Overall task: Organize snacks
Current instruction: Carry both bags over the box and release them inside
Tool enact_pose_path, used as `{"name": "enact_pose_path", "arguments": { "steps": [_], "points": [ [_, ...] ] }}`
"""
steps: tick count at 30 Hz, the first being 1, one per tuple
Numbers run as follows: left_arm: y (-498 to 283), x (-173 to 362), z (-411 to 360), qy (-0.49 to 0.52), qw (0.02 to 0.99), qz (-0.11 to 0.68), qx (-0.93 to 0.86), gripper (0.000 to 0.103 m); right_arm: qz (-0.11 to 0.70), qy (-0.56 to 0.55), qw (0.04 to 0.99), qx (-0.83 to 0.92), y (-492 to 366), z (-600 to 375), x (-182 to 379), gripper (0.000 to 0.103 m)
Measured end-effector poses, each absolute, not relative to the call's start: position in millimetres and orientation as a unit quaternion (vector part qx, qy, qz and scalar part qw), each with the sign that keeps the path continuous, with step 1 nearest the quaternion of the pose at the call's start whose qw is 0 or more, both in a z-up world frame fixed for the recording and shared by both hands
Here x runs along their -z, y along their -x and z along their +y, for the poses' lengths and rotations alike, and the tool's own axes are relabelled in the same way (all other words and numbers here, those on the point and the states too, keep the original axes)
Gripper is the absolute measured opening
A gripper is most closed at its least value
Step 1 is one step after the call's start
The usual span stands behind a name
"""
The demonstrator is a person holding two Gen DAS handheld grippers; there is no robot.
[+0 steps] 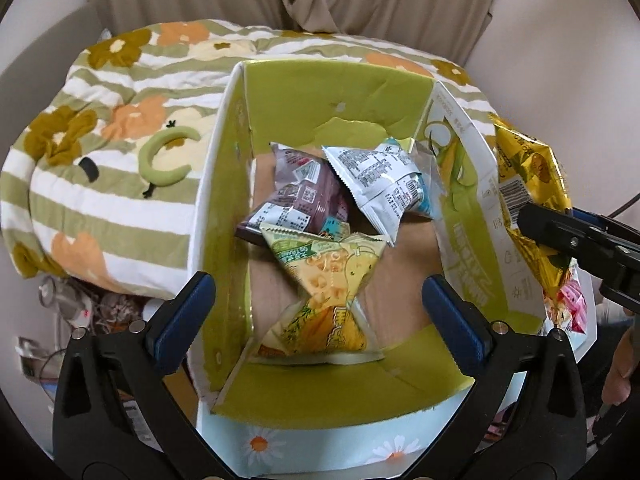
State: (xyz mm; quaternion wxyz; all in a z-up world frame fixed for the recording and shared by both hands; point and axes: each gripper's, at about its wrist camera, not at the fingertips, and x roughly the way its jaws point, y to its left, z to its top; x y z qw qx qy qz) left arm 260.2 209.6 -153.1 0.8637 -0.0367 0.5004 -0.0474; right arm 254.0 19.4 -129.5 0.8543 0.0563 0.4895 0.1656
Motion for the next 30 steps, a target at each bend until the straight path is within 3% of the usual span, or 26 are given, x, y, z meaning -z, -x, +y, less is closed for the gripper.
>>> {"name": "enact_pose_path", "arguments": {
  "steps": [21, 22, 24, 25, 30],
  "points": [
    [-218.6, 137.3, 219.0, 0.039, 0.872, 0.487, -0.035, 0.102, 0.527, -0.066, 0.807, -0.258, -272.4, 48.1, 158.2, 0.052],
    [-218.1, 137.5, 218.8, 0.041, 0.872, 0.487, -0.035, 0.102, 0.528, -0.066, 0.807, -0.257, -272.0, 47.3, 160.3, 0.054],
    [-214.1, 137.6, 220.7, 0.051, 0.872, 0.486, -0.028, 0.102, 0.527, -0.068, 0.808, -0.254, -270.3, 46.5, 162.6, 0.083],
    [-212.5, 137.7, 221.7, 0.057, 0.872, 0.485, -0.026, 0.102, 0.519, -0.072, 0.813, -0.255, -268.0, 44.2, 162.3, 0.092],
    [-211.0, 138.2, 227.3, 0.072, 0.871, 0.485, -0.022, 0.102, 0.498, -0.074, 0.826, -0.252, -260.1, 37.1, 157.3, 0.093]
  ]
}}
